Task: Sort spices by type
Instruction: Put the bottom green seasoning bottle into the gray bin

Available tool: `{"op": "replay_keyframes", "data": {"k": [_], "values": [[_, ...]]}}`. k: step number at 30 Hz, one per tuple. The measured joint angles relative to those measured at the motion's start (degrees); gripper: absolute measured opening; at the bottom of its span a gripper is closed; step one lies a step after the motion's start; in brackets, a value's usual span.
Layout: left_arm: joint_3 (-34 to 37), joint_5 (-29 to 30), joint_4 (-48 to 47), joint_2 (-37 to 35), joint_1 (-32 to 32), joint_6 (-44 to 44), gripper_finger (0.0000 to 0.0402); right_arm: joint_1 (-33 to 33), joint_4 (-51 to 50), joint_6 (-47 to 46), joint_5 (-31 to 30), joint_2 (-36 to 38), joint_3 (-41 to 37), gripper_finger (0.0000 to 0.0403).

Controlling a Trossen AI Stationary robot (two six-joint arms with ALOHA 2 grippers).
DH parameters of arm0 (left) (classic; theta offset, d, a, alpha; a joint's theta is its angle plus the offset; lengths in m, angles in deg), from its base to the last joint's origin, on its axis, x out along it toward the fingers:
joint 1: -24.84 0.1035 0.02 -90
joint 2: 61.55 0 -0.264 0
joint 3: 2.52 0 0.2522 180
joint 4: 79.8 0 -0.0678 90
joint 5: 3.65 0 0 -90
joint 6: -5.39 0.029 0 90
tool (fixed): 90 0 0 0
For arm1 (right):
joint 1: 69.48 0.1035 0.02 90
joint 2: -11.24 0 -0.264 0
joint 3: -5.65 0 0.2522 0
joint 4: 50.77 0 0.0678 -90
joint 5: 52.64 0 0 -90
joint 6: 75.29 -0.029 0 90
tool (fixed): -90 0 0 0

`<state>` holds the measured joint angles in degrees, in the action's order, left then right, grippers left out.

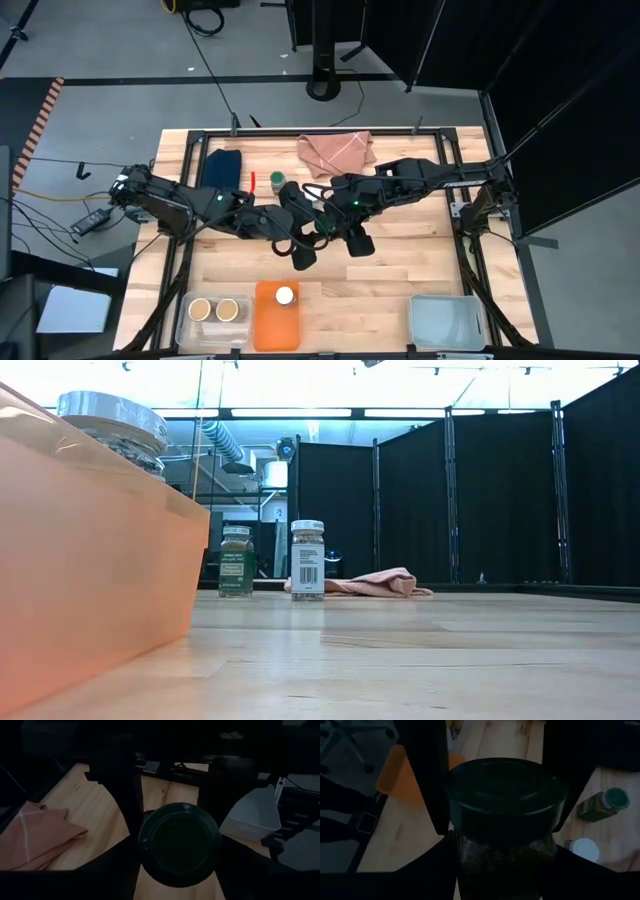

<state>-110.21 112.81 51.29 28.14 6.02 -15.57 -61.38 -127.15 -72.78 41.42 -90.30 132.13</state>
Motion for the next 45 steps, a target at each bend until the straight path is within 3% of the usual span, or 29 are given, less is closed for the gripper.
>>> {"op": "replay_keyframes", "data": {"k": [7, 21, 28, 36, 45], "values": [[-0.1, 0.3, 0.3, 0.0, 0.1, -0.7, 0.025, 0.0, -0.4, 0.7, -1.9, 0.0, 0.0, 0.0211], [-0.1, 2.6, -0.2, -4.4, -0.1, 2.1, 0.0252, -0.7, 4.6, 1.3, -3.6, 3.7, 0.0, 0.021], [-0.1, 11.0, 0.3, -8.7, -1.2, 7.6, 0.0253, -2.1, 8.7, 0.7, -4.7, 8.3, 0.0, 0.0209], [0.5, 11.2, 4.5, -6.0, -1.1, 12.0, 0.0253, -3.1, 19.7, 1.2, -4.6, 12.5, 0.0, 0.0209], [0.5, 11.7, 14.2, -3.8, -1.1, 18.7, 0.0253, -3.4, 20.5, 1.2, -4.6, 12.6, 0.0, 0.0209]]}}
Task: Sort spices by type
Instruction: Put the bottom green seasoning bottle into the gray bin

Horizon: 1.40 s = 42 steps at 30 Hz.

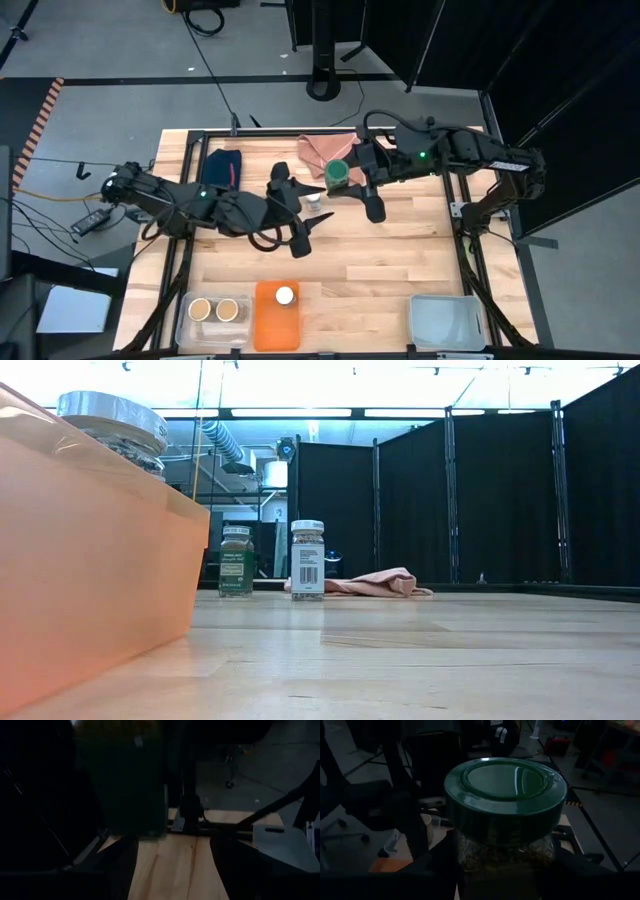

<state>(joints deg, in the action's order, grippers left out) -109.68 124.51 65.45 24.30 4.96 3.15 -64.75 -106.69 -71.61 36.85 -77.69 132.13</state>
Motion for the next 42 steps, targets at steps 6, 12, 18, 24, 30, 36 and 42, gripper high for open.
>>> {"op": "replay_keyframes", "data": {"k": [6, 12, 18, 24, 30, 36, 42], "values": [[0.0, 2.1, 1.1, -0.9, 1.0, 0.4, 0.0253, 0.0, 0.1, 0.0, 0.1, 0.1, 0.0, 0.0209], [0.0, 1.2, 0.4, -0.8, 2.8, -1.0, 0.0253, 0.1, 0.5, 0.0, 0.1, 0.1, 0.0, 0.0209], [0.0, -3.0, 2.0, -0.7, 4.6, -2.1, 0.0253, 0.1, 1.4, 0.3, 0.1, 0.1, 0.0, 0.0209], [0.0, -5.2, 5.0, -0.7, 5.4, -1.0, 0.0253, 0.1, 1.5, 0.6, 0.1, 0.1, 0.0, 0.0209], [0.0, -7.8, 6.2, -0.7, 6.6, -0.6, 0.0253, 0.1, 3.1, 1.0, 0.1, 0.1, 0.0, 0.0209], [0.0, -9.6, 6.4, -0.2, 7.2, -0.5, 0.0245, 0.1, 3.5, 1.0, 0.1, 0.1, 0.0, 0.0209], [0.0, -9.4, 6.6, -0.2, 7.2, 0.8, 0.0203, 0.1, 3.0, 1.0, 0.6, 0.1, 0.0, 0.0209]]}}
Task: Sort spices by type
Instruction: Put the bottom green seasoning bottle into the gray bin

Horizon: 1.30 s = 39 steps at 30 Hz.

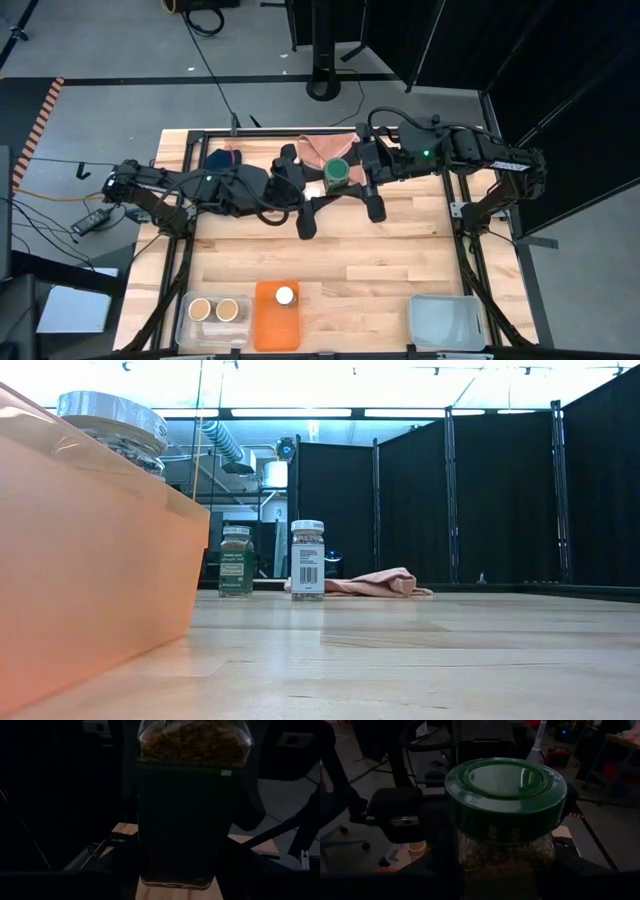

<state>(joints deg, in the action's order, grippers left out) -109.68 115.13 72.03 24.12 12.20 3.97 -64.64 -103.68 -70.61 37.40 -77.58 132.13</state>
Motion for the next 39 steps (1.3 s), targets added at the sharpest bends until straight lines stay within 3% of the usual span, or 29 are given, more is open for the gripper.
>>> {"op": "replay_keyframes", "data": {"k": [3, 12, 14, 19, 23, 32, 39], "values": [[0.0, -0.1, 0.2, 0.0, 0.0, 0.2, 0.0188, 0.0, 0.1, 0.0, 0.0, 0.0, 0.0, 0.0209], [0.0, 0.1, 0.2, 0.3, 0.0, 0.1, 0.0195, -0.1, -0.4, 0.0, 0.5, 0.0, 0.0, 0.0209], [0.0, 0.5, -0.4, 0.3, 0.0, -0.3, 0.0192, -0.1, -0.6, 0.0, 0.4, 0.0, 0.0, 0.0234], [0.1, 0.7, -1.5, 0.5, 0.1, -0.4, 0.019, -0.1, -1.2, 0.1, 0.4, 0.4, 0.0, 0.0337], [0.1, 1.5, -2.2, 0.4, 0.0, -0.4, 0.0191, -0.1, -2.1, 0.1, 0.5, 1.0, 0.1, 0.0378], [0.1, 1.5, -12.6, 0.4, 0.5, -5.0, 0.0191, -0.8, -21.3, -1.5, -4.9, 5.4, 3.1, 0.0363], [0.0, -0.5, -17.1, 3.0, 1.5, -7.7, 0.0191, -0.8, -27.8, -4.1, -4.9, 4.7, 3.1, 0.0348]]}}
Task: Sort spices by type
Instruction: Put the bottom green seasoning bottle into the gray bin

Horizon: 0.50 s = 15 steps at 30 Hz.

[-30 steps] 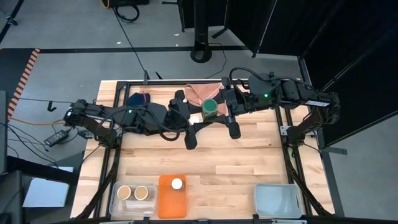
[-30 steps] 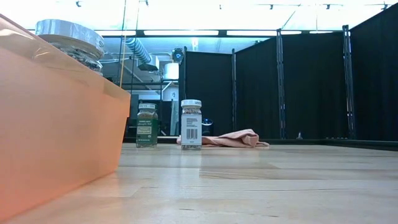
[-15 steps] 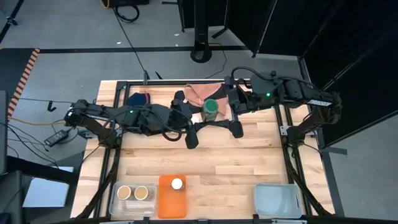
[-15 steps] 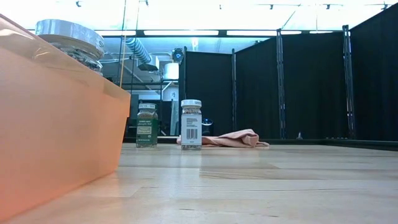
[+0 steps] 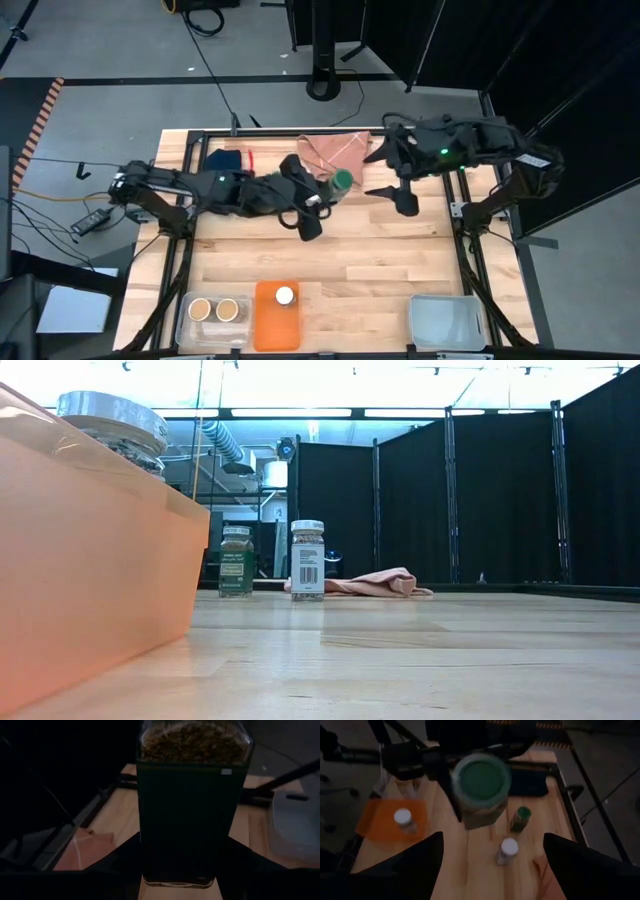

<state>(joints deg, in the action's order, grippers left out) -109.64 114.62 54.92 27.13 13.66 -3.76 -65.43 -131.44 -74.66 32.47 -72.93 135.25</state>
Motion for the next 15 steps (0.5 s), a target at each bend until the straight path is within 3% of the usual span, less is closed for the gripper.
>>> {"op": "replay_keyframes", "data": {"k": [9, 15], "values": [[0.0, -0.8, 3.0, 9.2, 0.0, 3.0, 0.0191, 0.4, -3.9, 0.3, 0.0, -2.7, -0.1, 0.0348], [0.0, -4.8, 12.0, 17.0, 0.4, 6.3, 0.0191, 1.5, -10.6, -1.9, 0.0, -2.9, -0.1, 0.0345]]}}
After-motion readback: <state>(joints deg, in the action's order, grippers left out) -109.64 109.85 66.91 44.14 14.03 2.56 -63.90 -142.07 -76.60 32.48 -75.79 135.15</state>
